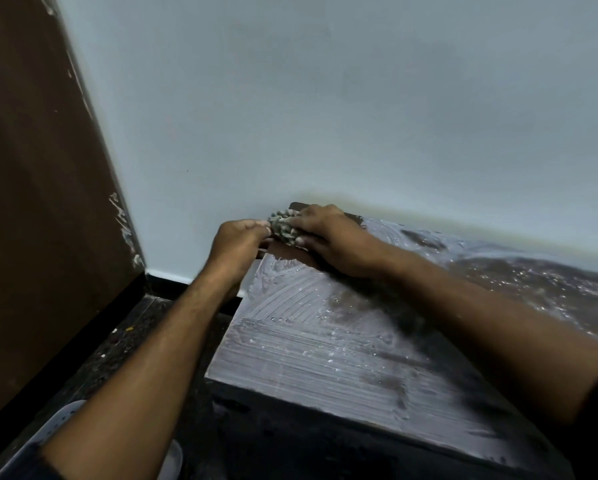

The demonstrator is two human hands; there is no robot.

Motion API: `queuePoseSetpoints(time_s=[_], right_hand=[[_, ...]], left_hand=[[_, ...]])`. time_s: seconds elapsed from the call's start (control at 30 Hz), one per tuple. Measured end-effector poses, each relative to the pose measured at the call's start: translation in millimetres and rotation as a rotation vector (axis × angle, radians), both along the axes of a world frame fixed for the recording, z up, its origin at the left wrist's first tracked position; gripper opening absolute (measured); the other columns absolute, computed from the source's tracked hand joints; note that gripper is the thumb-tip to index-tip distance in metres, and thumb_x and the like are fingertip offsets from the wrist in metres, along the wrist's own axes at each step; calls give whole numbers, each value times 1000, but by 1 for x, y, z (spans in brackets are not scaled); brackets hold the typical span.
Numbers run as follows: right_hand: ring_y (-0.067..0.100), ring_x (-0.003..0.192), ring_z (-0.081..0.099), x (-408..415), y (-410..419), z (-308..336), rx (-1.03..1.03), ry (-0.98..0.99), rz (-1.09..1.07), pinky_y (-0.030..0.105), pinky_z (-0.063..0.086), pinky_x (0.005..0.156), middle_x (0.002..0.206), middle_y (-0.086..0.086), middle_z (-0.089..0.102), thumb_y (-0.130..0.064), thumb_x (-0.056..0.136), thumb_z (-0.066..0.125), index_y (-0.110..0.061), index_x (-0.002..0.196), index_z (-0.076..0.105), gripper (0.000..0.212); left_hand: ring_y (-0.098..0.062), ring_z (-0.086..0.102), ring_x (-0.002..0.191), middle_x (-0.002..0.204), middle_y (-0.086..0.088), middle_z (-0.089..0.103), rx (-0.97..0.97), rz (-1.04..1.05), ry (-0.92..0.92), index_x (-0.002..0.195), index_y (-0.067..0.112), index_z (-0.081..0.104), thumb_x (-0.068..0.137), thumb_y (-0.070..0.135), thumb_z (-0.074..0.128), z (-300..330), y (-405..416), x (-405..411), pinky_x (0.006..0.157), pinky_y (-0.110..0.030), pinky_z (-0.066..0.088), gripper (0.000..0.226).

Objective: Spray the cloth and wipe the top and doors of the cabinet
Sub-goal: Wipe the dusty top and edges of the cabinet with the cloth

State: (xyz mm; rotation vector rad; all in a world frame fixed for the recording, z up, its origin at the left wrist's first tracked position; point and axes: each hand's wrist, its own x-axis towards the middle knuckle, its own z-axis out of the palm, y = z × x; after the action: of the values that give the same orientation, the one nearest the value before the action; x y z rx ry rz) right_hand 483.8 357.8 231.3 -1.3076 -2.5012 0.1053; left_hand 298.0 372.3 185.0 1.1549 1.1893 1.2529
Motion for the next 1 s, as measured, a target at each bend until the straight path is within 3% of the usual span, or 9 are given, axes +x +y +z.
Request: queuePoseSetpoints(time_s=[0.07,0.17,0.23,0.37,0.47,0.53,0.7,0.87,1.0], right_hand=[[30,115,52,23,8,7,7,-24,-104,33,37,101,124,15,60,-21,100,54,-15,135,58,36],[37,123,43,35,20,7,-1,-93,-330,43,34,109,133,16,50,-21,104,44,-16,142,49,39],[35,121,42,33,16,4,-29,-66,-290,41,36,106,130,15,50,-21,103,46,-17,141,50,38],[26,110,51,55,3,5,-28,-41,-91,24,32,88,121,13,59,-17,99,56,-13,136,57,37],[35,122,45,57,17,8,-8,-76,-301,34,36,104,133,15,53,-20,103,48,-16,141,51,39],[35,123,42,37,22,3,6,-85,-355,40,36,106,135,13,50,-23,104,44,-20,141,50,38],[29,118,47,16,18,1,-42,-31,-72,39,36,104,129,12,57,-19,98,56,-18,138,56,40],[35,123,40,-2,40,4,13,-72,-316,40,35,104,136,12,49,-20,101,46,-20,140,51,39],[30,121,47,-24,35,3,-48,-52,-55,36,34,106,129,11,57,-19,99,53,-19,135,57,37]], left_hand=[[-25,73,93,93,-8,78,16,-20,6,89,12,78,83,8,63,-2,0,-1,91,-43,56,17],[-26,72,98,97,-6,78,26,-32,26,93,12,79,84,12,61,-4,-4,-3,97,-48,53,20],[-27,72,97,96,-6,78,18,-29,14,91,13,80,83,14,61,-2,-4,-5,96,-50,53,21],[-19,73,97,94,1,79,32,1,22,80,22,81,76,18,63,0,-5,-2,97,-45,53,19],[-18,73,96,91,1,79,50,22,20,71,29,80,76,14,65,-1,-7,1,97,-44,54,22],[-18,73,96,90,1,79,39,25,17,70,30,80,71,18,65,1,-6,2,97,-44,54,19],[-20,74,92,87,1,79,22,23,41,74,28,81,68,23,63,2,-10,-2,94,-46,55,20],[-17,74,90,87,1,79,-1,30,42,78,22,82,61,14,54,8,-15,-2,91,-39,57,34],[-21,75,81,81,-6,78,-2,53,13,80,11,81,54,17,60,8,-14,-4,78,-32,61,33]])
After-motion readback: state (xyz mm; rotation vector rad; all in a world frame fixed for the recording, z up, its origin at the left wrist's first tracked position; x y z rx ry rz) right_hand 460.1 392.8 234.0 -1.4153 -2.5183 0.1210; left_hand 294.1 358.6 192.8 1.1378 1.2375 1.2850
